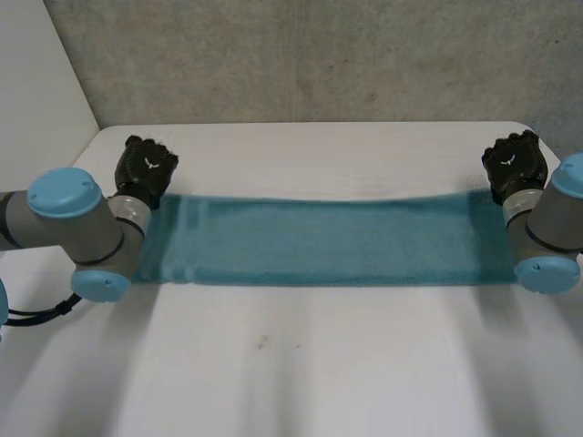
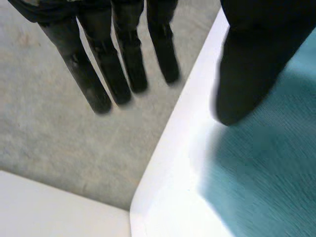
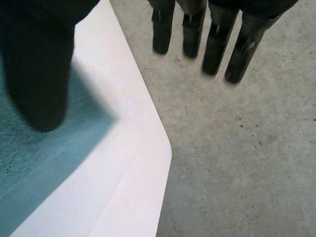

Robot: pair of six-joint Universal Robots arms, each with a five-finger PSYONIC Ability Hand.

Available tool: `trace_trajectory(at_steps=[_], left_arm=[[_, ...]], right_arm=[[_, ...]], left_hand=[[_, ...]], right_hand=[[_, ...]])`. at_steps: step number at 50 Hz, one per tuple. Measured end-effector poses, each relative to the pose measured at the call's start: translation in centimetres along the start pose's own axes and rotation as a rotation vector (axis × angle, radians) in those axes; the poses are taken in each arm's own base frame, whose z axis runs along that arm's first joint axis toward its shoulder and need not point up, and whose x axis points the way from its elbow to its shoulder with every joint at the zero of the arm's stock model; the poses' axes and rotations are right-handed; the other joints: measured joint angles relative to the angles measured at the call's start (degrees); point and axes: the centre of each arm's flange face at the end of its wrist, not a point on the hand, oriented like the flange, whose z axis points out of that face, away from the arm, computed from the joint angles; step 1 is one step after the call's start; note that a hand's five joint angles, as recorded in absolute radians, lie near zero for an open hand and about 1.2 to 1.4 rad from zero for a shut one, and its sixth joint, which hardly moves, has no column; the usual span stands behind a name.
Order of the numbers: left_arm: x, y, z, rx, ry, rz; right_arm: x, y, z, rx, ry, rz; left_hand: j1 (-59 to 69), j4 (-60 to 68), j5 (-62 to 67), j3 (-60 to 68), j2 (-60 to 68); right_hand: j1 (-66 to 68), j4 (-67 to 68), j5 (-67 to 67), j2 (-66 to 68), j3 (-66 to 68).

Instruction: Fold the laundry

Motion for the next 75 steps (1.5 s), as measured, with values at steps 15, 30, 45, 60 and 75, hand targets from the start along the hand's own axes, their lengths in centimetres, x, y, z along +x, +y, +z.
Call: trace_trajectory(at_steps=[15,30,45,60,75], left_arm=[[-1.2,-4.1,-5.9,0.049,0.017,-0.012],[-2.8,-5.4,-12.2,0.005,0.046,-0.394],[-2.8,-5.2,-12.8,-0.015,0.050,-0.571],[-2.6,-4.8,-13.0,-0.032,0.053,-0.564],[-2.6,-4.7,-13.1,-0.037,0.050,-0.564]], right_arm=[[5.3,-2.5,-6.1,-0.012,0.010,0.310],[7.2,2.2,-10.3,-0.180,-0.320,0.504],[6.0,6.7,-8.3,-0.271,-0.352,0.544],[6.7,10.3,-6.1,-0.314,-0.273,0.531],[13.2,15.4,-5.0,-0.464,0.013,0.434]], left_hand=[[-22.80,-25.51,-25.05,-25.61,-24.62],[-22.80,-25.51,-25.05,-25.61,-24.61],[-22.80,-25.52,-25.05,-25.61,-24.61],[-22.80,-25.51,-25.05,-25.61,-24.61],[-22.80,-25.51,-25.05,-25.61,-24.61]], right_hand=[[-2.17,-4.59,-5.12,-4.87,-5.62],[8.54,8.64,6.73,8.78,8.62],[8.58,8.96,7.03,8.94,8.79],[40.33,50.24,45.28,50.00,49.66],[40.33,50.25,45.96,50.00,49.85]])
